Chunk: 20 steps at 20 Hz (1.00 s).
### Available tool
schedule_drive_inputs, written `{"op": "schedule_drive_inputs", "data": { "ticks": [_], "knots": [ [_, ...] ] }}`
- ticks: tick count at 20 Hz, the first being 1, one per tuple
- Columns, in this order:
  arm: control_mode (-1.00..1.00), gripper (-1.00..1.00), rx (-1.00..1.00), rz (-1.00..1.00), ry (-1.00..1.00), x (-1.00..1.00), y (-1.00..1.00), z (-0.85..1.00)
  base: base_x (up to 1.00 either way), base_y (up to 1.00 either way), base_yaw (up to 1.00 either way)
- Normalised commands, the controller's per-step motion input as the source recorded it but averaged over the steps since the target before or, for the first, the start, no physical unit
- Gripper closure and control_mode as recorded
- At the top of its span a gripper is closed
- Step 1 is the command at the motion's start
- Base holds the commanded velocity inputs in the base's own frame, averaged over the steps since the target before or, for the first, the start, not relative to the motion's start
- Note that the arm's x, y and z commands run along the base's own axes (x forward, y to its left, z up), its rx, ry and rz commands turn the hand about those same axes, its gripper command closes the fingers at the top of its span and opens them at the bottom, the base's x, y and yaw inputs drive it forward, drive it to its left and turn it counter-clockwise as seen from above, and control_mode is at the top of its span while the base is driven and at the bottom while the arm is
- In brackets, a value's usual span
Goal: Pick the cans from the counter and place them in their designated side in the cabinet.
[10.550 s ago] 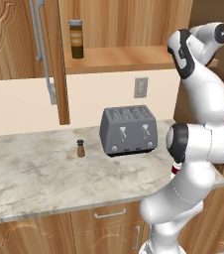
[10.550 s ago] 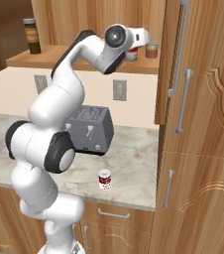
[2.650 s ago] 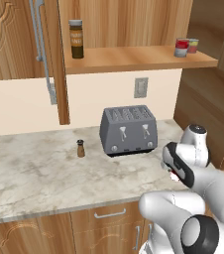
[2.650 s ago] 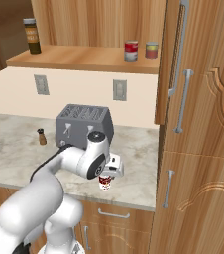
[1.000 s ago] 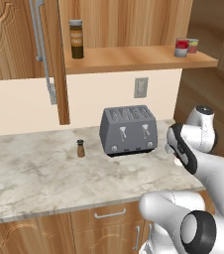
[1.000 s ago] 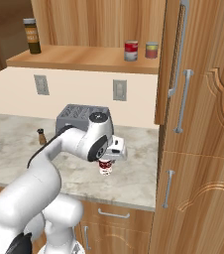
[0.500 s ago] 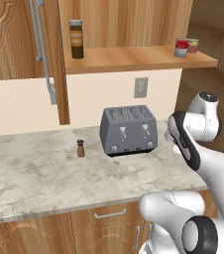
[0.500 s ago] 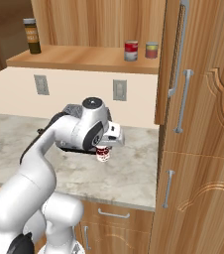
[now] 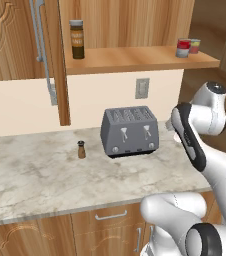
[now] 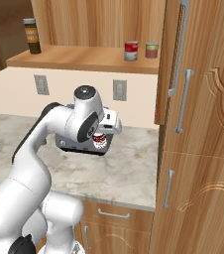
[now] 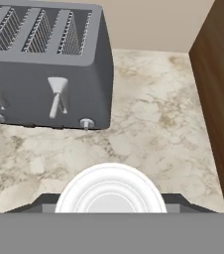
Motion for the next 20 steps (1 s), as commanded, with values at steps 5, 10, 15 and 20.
{"op": "schedule_drive_inputs", "data": {
  "ticks": [5,10,15,20],
  "knots": [
    [-1.00,1.00,0.00,0.01,-0.13,0.00,0.08,0.48,0.00,0.00,0.00],
    [-1.00,1.00,0.00,0.01,-0.11,-0.07,0.06,0.42,0.00,0.00,0.00],
    [-1.00,1.00,0.00,0.00,-0.09,-0.25,0.04,0.37,0.00,0.00,0.00],
    [-1.00,1.00,0.00,0.00,-0.08,-0.27,0.06,0.38,0.00,0.00,0.00]
  ]
}}
